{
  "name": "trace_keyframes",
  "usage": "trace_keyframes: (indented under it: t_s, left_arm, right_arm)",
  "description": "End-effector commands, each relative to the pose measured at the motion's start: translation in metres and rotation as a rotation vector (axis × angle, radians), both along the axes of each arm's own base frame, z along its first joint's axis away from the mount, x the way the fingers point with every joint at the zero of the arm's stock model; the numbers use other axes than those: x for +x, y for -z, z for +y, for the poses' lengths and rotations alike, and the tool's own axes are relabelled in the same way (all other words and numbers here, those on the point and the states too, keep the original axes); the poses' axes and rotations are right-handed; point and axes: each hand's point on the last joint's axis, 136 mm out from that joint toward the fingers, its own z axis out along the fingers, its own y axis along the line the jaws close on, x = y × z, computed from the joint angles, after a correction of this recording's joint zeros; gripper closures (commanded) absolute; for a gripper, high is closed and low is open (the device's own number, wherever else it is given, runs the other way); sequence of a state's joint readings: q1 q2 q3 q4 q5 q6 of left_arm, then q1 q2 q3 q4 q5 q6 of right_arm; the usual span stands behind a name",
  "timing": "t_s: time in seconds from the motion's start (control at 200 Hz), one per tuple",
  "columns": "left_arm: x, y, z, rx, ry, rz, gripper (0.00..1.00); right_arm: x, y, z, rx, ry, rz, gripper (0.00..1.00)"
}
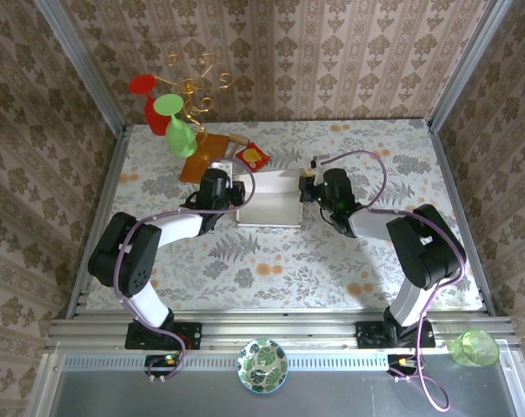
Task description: Fold the paper box
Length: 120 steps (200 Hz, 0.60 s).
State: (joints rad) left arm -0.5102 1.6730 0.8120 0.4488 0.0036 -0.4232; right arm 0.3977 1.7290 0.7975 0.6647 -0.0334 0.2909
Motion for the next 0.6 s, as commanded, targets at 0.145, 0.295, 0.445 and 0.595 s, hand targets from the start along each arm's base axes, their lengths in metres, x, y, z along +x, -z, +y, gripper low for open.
trace_keyframes:
  t_s: [0.145,0.295,0.445,0.595]
  left_arm:
    - [-0.002,-0.048,-0.001,-0.075,0.023,-0.203,1.0]
    - [-0.011,-0.047,0.002,-0.069,0.039,-0.218,1.0]
    - [-0.018,-0.034,0.005,-0.066,0.046,-0.223,1.0]
    - [-0.024,-0.022,0.01,-0.048,0.038,-0.23,1.0]
  right_arm:
    - [-0.008,0.006,-0.007,-0.022,0.006,0.004,1.0]
    - [-0.013,0.01,-0.004,-0.033,-0.009,0.026,1.0]
    - [-0.018,0.012,-0.001,-0.033,-0.013,0.022,1.0]
    - [-0.022,0.017,-0.001,-0.037,-0.012,0.029,0.96]
